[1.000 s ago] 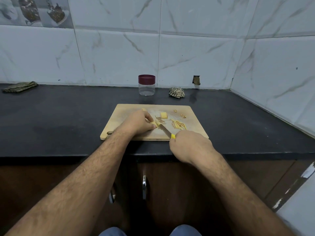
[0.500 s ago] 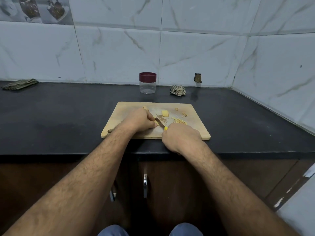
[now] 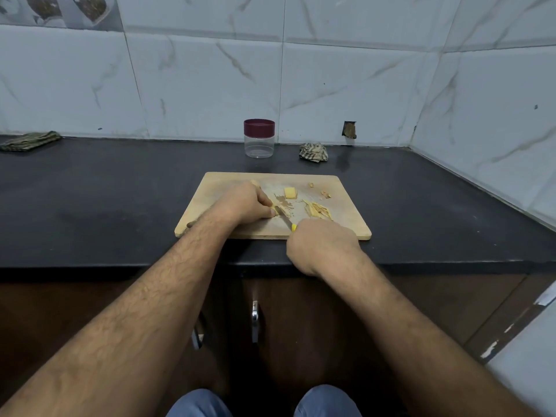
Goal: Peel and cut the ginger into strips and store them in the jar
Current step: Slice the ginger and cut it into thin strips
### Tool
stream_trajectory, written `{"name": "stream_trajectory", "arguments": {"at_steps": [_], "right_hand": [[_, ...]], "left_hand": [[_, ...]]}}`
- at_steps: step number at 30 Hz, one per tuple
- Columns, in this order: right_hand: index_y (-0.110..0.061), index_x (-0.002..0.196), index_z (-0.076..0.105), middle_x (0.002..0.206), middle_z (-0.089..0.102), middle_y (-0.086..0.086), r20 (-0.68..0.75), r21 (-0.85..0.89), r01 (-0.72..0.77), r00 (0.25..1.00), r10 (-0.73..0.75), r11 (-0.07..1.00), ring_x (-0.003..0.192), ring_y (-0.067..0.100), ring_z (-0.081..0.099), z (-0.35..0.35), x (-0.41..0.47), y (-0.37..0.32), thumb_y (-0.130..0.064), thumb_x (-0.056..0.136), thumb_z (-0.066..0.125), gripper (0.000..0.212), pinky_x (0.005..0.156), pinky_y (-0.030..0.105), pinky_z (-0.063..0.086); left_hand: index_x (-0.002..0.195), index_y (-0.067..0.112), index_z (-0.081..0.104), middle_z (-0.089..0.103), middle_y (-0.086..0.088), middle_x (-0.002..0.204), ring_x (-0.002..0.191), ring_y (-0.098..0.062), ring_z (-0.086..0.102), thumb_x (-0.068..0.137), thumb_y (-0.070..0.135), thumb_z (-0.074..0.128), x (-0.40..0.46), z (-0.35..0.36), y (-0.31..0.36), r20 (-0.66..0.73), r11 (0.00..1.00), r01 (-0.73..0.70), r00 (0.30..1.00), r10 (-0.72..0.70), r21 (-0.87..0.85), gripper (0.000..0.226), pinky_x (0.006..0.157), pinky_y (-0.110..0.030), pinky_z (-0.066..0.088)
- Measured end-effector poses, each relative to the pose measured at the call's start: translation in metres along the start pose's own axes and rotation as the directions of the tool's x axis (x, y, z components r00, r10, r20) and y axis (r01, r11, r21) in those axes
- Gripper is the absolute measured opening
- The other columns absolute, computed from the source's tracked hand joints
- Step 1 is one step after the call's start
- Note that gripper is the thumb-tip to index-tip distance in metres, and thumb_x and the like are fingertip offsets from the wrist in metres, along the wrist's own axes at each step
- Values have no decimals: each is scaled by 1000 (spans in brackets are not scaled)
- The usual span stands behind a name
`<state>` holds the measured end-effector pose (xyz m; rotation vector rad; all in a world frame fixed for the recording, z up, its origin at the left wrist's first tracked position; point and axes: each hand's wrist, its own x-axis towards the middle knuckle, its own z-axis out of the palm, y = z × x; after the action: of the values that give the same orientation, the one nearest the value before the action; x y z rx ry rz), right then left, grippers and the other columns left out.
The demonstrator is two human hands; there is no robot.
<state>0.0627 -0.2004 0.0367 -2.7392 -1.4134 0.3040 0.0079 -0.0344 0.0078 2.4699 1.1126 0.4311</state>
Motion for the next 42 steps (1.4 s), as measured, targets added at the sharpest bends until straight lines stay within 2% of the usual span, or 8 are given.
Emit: {"name": "stream_trajectory", "arguments": {"at_steps": [15,19,23,27,31,36,38,42], "right_hand": [[-18,100,49,100,54,4,-55,100,-6,998,12,995,94,24,54,0,-4,17,-24,99,39,12,72,34,41],[-15,111,58,99,52,5,-54,134,1,999,7,991,91,25,50,-3,2,7,-22,98,39,24,75,34,41],[-13,121,59,116,59,7,-54,126,1,999,6,992,93,26,49,-2,6,-1,-22,98,40,31,77,35,41],[-13,125,58,122,59,8,-58,115,-9,998,15,993,96,25,51,-1,10,-3,-22,99,40,33,79,36,43],[-13,127,56,127,58,9,-62,112,-20,998,27,994,110,27,54,-1,10,-2,-22,99,40,34,82,37,42],[-13,126,57,124,59,9,-63,114,-11,998,18,993,104,27,53,-2,10,-5,-22,99,40,33,80,36,41],[-13,126,57,122,59,8,-58,109,-12,998,18,994,100,26,53,-1,11,-7,-22,99,40,33,79,36,42],[-13,128,56,126,59,8,-44,88,-7,999,11,996,110,27,55,-2,10,-10,-21,99,40,34,81,36,42]], "left_hand": [[115,21,73,67,6,124,113,-12,56,87,30,72,-2,-2,1,31,1000,0,1000,0,-10,29,89,-21,39],[114,20,74,68,6,121,105,-11,56,88,28,71,-4,-1,3,26,1000,-9,1000,9,-7,27,85,-21,38],[112,19,75,68,4,119,98,-9,53,89,27,70,-5,-1,3,20,1000,-23,1000,23,-8,25,81,-20,37],[111,19,75,69,4,119,95,-7,51,89,27,70,-5,-1,3,16,1000,-25,1000,26,-13,24,82,-20,37],[110,19,76,69,3,119,105,-12,57,89,27,70,-6,-1,2,12,1000,-27,1000,27,-14,24,86,-22,41],[112,20,75,69,4,119,103,-11,56,88,27,71,-5,-1,2,10,1000,-25,1000,25,-15,25,87,-23,42],[112,19,75,68,4,120,109,-14,57,88,27,71,-5,-1,2,10,1000,-28,1000,29,-14,25,91,-25,43],[114,17,74,67,5,123,115,-15,57,88,27,71,-4,0,1,11,999,-32,999,32,-13,28,97,-26,43]]}}
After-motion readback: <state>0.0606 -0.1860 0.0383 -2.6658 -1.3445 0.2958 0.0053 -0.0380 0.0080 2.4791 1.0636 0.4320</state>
